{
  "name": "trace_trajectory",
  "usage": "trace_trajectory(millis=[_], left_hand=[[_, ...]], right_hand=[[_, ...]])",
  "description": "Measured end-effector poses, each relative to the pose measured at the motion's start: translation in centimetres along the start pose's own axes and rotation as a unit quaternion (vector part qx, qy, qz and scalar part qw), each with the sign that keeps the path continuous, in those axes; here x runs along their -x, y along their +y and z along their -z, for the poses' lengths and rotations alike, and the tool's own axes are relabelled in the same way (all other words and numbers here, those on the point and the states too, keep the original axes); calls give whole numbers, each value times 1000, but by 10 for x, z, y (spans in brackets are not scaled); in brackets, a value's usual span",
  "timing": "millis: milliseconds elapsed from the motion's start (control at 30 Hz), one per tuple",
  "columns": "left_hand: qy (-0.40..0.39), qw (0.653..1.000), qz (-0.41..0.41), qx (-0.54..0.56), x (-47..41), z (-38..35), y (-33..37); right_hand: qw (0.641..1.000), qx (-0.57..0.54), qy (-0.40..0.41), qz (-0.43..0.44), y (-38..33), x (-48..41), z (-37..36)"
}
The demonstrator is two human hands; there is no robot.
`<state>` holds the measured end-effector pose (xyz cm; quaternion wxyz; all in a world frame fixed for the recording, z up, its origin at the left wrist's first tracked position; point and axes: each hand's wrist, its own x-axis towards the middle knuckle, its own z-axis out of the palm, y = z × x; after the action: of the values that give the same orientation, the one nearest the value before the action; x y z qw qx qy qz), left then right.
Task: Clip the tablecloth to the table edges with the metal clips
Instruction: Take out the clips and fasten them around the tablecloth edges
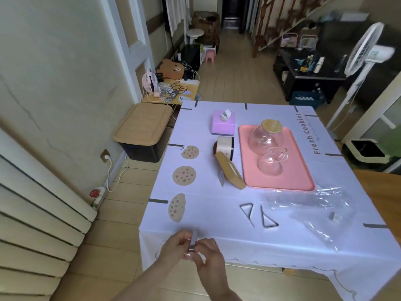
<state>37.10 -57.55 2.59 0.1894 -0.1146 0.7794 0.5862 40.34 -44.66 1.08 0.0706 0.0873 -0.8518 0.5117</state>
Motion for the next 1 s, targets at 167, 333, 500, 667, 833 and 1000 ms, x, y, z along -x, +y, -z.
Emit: trace_trajectory(millis=[167, 333, 500, 667, 833, 1000], left_hand=[[108, 950, -170, -237, -15, 45, -28], [160, 865, -296, -372, -37, 76, -53], [128, 812, -378, -425, -69, 87, -75], [138, 769, -440, -443, -82, 92, -89], [175, 724, -484, -460, -92, 93, -98], [209, 699, -511, -455, -99, 92, -103]], right_hand=[[1000, 11, 6, 20, 1, -10, -45], [998, -46, -12, 37, 17, -23, -67], [992, -104, 6, 69, 40, -38, -85], [978, -46, 78, 186, 60, -47, -103], [944, 38, 187, 269, 67, -54, -120], [922, 31, 226, 314, 74, -55, -130]])
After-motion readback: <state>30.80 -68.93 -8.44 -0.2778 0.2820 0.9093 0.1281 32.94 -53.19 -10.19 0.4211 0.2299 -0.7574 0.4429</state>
